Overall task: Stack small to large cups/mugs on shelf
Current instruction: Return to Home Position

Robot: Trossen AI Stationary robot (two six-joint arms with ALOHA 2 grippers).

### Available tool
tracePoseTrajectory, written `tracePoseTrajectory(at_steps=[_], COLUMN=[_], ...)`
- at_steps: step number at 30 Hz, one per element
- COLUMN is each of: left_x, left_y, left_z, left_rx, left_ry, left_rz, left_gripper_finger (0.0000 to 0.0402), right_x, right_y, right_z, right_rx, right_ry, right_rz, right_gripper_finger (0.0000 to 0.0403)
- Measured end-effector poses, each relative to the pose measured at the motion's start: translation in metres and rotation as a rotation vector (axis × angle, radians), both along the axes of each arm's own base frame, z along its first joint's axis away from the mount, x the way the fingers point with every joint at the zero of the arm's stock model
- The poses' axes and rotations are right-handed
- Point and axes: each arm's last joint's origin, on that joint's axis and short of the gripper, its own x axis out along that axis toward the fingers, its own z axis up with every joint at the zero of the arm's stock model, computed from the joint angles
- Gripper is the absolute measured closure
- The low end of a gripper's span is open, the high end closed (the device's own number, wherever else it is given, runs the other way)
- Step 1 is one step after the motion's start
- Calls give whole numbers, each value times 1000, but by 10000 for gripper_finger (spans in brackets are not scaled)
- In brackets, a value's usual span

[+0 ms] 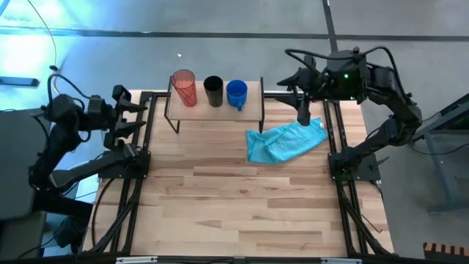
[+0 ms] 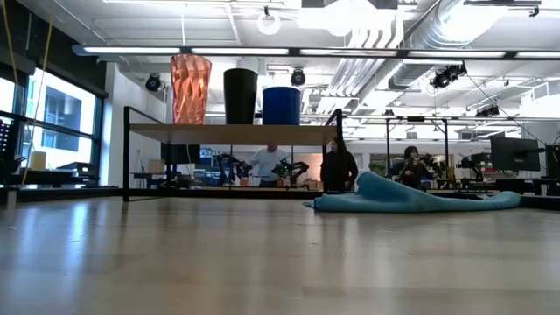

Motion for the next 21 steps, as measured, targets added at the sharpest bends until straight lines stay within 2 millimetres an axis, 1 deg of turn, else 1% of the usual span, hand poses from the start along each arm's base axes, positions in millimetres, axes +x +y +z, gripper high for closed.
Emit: tracePoseTrajectory(at_steps=[3, 5, 7, 10, 13, 16, 18, 21], left_x=[-3, -3, -3, -4, -3, 0, 1, 2], left_y=[-2, -3, -3, -3, -1, 5, 8, 12], left_z=[-15, -25, -35, -47, -57, -64, -67, -71], left_rx=[2, -20, -45, -85, -127, -189, -219, -240], left_ry=[-66, -104, -132, -151, -160, -180, -202, -214], left_rz=[-10, -21, -33, -38, 2, 80, 137, 190], left_gripper_finger=[208, 208, 208, 208, 208, 208, 208, 208], right_x=[-8, -16, -28, -47, -66, -81, -86, -89], right_y=[0, -2, -2, 1, 4, 7, 8, 9], right_z=[-5, -10, -18, -35, -58, -85, -106, -138], right_rx=[-18, -26, -22, -25, -17, -2, 15, 50], right_ry=[10, -13, -45, -139, -245, -363, -444, -568], right_rz=[2, 0, 10, 35, 45, 37, 32, 30], right_gripper_finger=[203, 203, 203, 203, 203, 203, 203, 203])
